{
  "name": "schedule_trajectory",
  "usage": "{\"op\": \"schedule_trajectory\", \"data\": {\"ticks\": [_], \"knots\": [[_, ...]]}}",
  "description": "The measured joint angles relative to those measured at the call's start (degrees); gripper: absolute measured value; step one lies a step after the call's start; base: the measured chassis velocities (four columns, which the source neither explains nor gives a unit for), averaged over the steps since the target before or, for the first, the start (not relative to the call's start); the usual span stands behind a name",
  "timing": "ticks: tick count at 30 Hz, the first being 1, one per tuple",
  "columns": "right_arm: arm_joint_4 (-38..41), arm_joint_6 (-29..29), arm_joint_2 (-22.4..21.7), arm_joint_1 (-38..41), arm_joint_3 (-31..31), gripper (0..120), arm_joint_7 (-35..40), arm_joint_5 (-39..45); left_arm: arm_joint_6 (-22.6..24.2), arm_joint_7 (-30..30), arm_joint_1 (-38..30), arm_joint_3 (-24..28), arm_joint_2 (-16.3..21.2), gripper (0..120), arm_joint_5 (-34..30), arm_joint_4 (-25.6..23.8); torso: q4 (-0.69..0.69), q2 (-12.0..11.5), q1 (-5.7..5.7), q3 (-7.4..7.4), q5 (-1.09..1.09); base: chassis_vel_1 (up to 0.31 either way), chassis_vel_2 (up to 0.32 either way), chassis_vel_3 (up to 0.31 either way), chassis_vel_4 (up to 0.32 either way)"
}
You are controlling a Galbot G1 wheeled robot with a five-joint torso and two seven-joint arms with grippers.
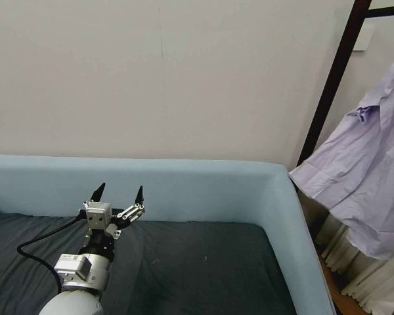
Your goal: Pick up the clothes from the sofa and hang them on the clothes hanger.
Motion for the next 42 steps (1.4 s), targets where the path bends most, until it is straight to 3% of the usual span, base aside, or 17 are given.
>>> {"op": "schedule_trajectory", "data": {"ticks": [5, 8, 9, 13, 18, 25, 34, 42], "knots": [[1.3, -0.4, 4.9, 9.9, -8.2, 1, 4.4, 9.4, 0.0, -0.1, -1.3, 0.5, 0.2, 100, -0.7, 1.3, 0.03, 0.0, 0.00, 0.00, -0.03, 0.000, 0.000, 0.000, 0.000], [-2.7, -0.4, 10.2, 17.0, -14.8, 1, 5.5, 10.4, 0.0, -0.2, -1.7, 0.7, -0.1, 100, -0.8, 2.1, 0.03, 0.0, 0.00, 0.00, -0.03, 0.000, 0.000, 0.000, 0.000], [-2.7, -0.4, 10.2, 17.0, -14.8, 1, 5.5, 10.4, 0.0, -0.2, -1.7, 0.7, -0.1, 100, -0.8, 2.1, 0.03, 0.0, 0.00, 0.00, -0.03, 0.000, 0.000, 0.000, 0.000], [-10.1, -0.4, 17.3, 21.1, -18.5, 1, 7.8, 10.0, -0.6, -0.4, -1.8, 0.8, -0.3, 100, -0.8, 3.3, 0.02, 0.0, 0.00, 0.00, -0.02, 0.000, 0.000, 0.000, 0.000], [-14.4, -0.4, 20.8, 21.2, -19.6, 1, 10.2, 9.0, -1.2, -0.5, -2.6, 0.7, -0.2, 100, -0.9, 4.7, 0.02, 0.0, 0.00, 0.00, -0.01, 0.000, 0.000, 0.000, 0.000], [-18.4, -0.4, 21.8, 20.1, -19.3, 1, 10.8, 8.6, -1.2, -0.6, -4.1, 2.0, -0.4, 100, -0.9, 5.8, 0.03, 0.0, 0.01, 0.00, 0.00, 0.000, 0.000, 0.000, 0.000], [-23.2, -0.3, 22.7, 17.9, -16.8, 1, 8.5, 6.9, -0.8, -0.6, -6.5, 3.9, -0.6, 100, -0.9, 7.5, 0.02, 0.0, 0.00, 0.00, 0.01, 0.000, 0.000, 0.000, 0.000], [-28.6, 1.6, 26.2, 17.8, -15.3, 1, 5.2, 2.7, -0.8, -0.8, -7.7, 4.3, -0.5, 100, -1.1, 8.9, 0.03, 0.0, 0.01, 0.00, 0.00, 0.000, 0.000, 0.000, 0.000]]}}
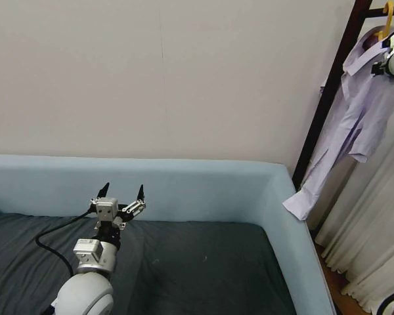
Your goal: Pick up the clothes from the sofa and hang them on the clothes hanger.
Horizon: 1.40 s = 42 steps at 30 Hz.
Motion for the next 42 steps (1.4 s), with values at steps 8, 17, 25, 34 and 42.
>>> {"op": "schedule_trajectory", "data": {"ticks": [8, 17, 25, 34, 42], "knots": [[-3.2, 0.1, 2.3, 1.7, -0.4, 1, -1.0, -1.1, 0.0, -0.1, -0.7, 0.3, -0.4, 100, -0.4, 0.5, -0.01, 0.0, 0.00, 0.00, 0.00, 0.000, 0.000, 0.000, 0.000], [-8.9, 0.2, 4.9, 2.5, -0.4, 1, -2.3, -1.5, -0.1, -0.3, -1.4, 0.5, -0.2, 100, -0.9, 0.8, 0.00, 0.0, 0.00, 0.00, -0.01, 0.000, 0.000, 0.000, 0.000], [-10.9, -0.6, 5.4, 1.4, 1.3, 1, -2.5, 0.9, -0.1, -0.3, -1.0, 0.5, -0.3, 100, -1.0, 0.4, -0.01, 0.0, -0.01, -0.01, 0.00, 0.000, 0.000, 0.000, 0.000], [-11.9, -1.7, 5.8, 0.6, 2.7, 1, -2.7, 1.8, -0.1, -0.4, -0.2, -0.2, -0.1, 100, -1.0, 0.1, 0.00, 0.0, -0.01, -0.01, -0.01, 0.000, 0.000, 0.000, 0.000], [-14.0, -1.7, 6.3, 0.5, 3.1, 1, -4.7, 1.1, -0.1, -0.4, 0.1, -0.2, -0.4, 100, -0.9, 0.1, 0.00, 0.0, -0.01, -0.01, -0.01, 0.000, 0.000, 0.000, 0.000]]}}
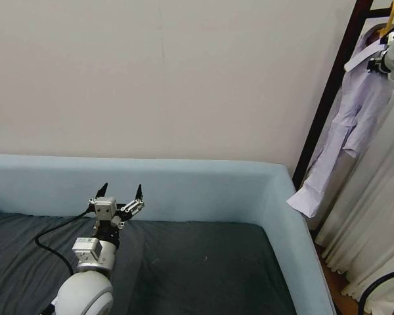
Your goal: Pick up the clothes from the sofa and hang them on the clothes hanger.
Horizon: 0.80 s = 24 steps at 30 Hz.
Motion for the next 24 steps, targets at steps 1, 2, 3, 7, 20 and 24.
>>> {"op": "schedule_trajectory", "data": {"ticks": [1, 2, 3, 7, 20, 24], "knots": [[-0.2, 0.0, 0.1, 0.0, 0.0, 1, -0.3, -0.2, 0.0, 0.0, -0.2, 0.1, 0.0, 100, 0.0, 0.2, 0.00, 0.0, 0.00, 0.00, 0.00, 0.000, 0.000, 0.000, 0.000], [-0.3, 0.0, 0.2, 0.0, 0.1, 1, -0.4, -0.2, -0.1, 0.0, -0.3, 0.2, 0.0, 100, 0.0, 0.4, 0.00, 0.0, 0.00, 0.00, 0.00, 0.000, 0.000, 0.000, 0.000], [-0.4, 0.1, 0.2, 0.0, 0.1, 1, -0.5, -0.3, -0.1, 0.0, -0.4, 0.2, 0.0, 100, 0.0, 0.5, 0.00, 0.0, 0.00, 0.00, 0.00, 0.000, 0.000, 0.000, 0.000], [-1.6, 0.2, 0.8, 0.1, 0.4, 1, -1.0, -0.5, -0.1, 0.0, -1.5, 0.9, 0.1, 100, -0.1, 1.3, 0.00, 0.0, 0.00, 0.00, 0.00, 0.000, 0.000, 0.000, 0.000], [-1.4, 0.8, 0.2, 0.3, 0.5, 28, -3.9, -1.7, -0.1, 0.1, -2.7, 2.1, -0.4, 100, -0.1, 2.2, -0.02, 0.0, 0.00, 0.01, 0.02, 0.000, 0.000, 0.000, 0.000], [-1.7, 1.3, 0.4, 0.3, 0.7, 41, -4.4, -2.1, -0.1, 0.1, -2.4, 2.0, -0.4, 100, -0.1, 2.2, 0.00, 0.0, 0.00, 0.01, 0.01, 0.000, 0.000, 0.000, 0.000]]}}
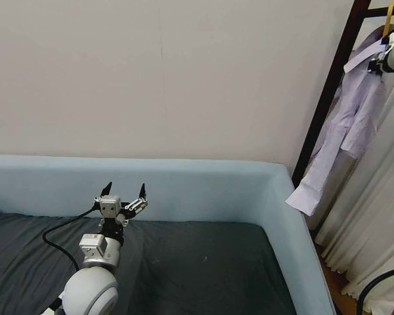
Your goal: Pick up the clothes from the sofa and hang them on the clothes hanger.
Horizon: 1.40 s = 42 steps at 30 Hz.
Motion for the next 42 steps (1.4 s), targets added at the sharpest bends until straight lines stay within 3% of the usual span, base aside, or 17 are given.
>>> {"op": "schedule_trajectory", "data": {"ticks": [6, 9, 15, 17, 23, 25, 27, 32, 33, 36, 37, 42], "knots": [[4.1, 0.3, -1.5, -0.8, 0.9, 62, 0.0, -0.8, 0.0, 0.1, -0.1, -0.1, 0.0, 100, 0.0, 0.0, 0.00, 0.0, 0.00, 0.00, -0.01, 0.000, 0.000, 0.000, 0.000], [10.8, 0.2, -4.6, -2.6, 3.1, 78, 1.8, -1.0, 0.0, 0.1, -0.1, 0.1, -0.3, 100, 0.1, 0.3, -0.01, 0.0, 0.00, 0.00, 0.00, 0.000, 0.000, 0.000, 0.000], [21.6, -0.4, -9.5, -6.0, 6.7, 97, 4.4, -1.0, 0.0, 0.2, -0.1, 0.5, -0.9, 100, 0.4, 0.7, -0.01, 0.0, 0.00, 0.00, 0.01, 0.000, 0.000, 0.000, 0.000], [23.9, -0.4, -10.5, -6.6, 7.2, 98, 4.4, -1.0, 0.0, 0.2, -0.1, 0.6, -0.9, 100, 0.4, 0.7, -0.01, 0.0, 0.00, 0.00, 0.01, 0.000, 0.000, 0.000, 0.000], [40.9, 1.1, -18.0, -11.8, 12.7, 100, 4.8, -2.1, 0.1, 0.3, -0.4, 0.9, -1.2, 100, 0.5, 1.4, 0.01, 0.0, 0.00, 0.00, -0.01, 0.000, 0.000, 0.000, 0.000], [48.2, 4.9, -21.5, -14.0, 14.4, 100, 4.3, -3.8, 0.1, 0.3, -0.4, 0.8, -1.6, 100, 0.5, 1.8, -0.02, 0.0, 0.00, -0.01, 0.00, 0.000, 0.000, 0.000, 0.000], [50.4, 7.0, -22.5, -14.8, 14.9, 100, 3.8, -4.2, 0.1, 0.3, -0.4, 0.7, -1.8, 100, 0.5, 1.9, -0.04, 0.0, 0.00, -0.01, 0.00, 0.000, 0.000, 0.000, 0.000], [61.1, 26.7, -26.9, -25.1, 20.1, 100, -5.4, -1.8, -0.2, 0.2, -0.1, -0.4, -4.0, 100, -0.5, 1.9, 0.00, 0.0, -0.01, -0.01, -0.01, 0.000, 0.000, 0.000, 0.000], [61.1, 26.7, -26.9, -25.1, 20.1, 100, -5.4, -1.8, -0.2, 0.2, -0.1, -0.4, -4.0, 100, -0.5, 1.9, 0.00, 0.0, -0.01, -0.01, -0.01, 0.000, 0.000, 0.000, 0.000], [64.1, 34.6, -27.1, -33.9, 25.0, 100, -12.2, 0.5, -0.2, 0.3, 0.6, -0.9, -5.1, 100, -0.9, 1.1, -0.01, 0.0, -0.01, -0.02, -0.01, 0.000, 0.000, 0.000, 0.000], [64.1, 34.6, -27.1, -33.9, 25.0, 100, -12.2, 0.5, -0.2, 0.3, 0.6, -0.9, -5.1, 100, -0.9, 1.1, -0.01, 0.0, -0.01, -0.02, -0.01, 0.000, 0.000, 0.000, 0.000], [69.2, 40.5, -26.5, -48.3, 27.4, 100, -15.4, -2.2, -0.6, 0.4, 3.5, -2.7, -7.5, 100, -0.5, -0.1, -0.01, 0.0, 0.00, 0.00, 0.00, 0.000, 0.000, 0.000, 0.000]]}}
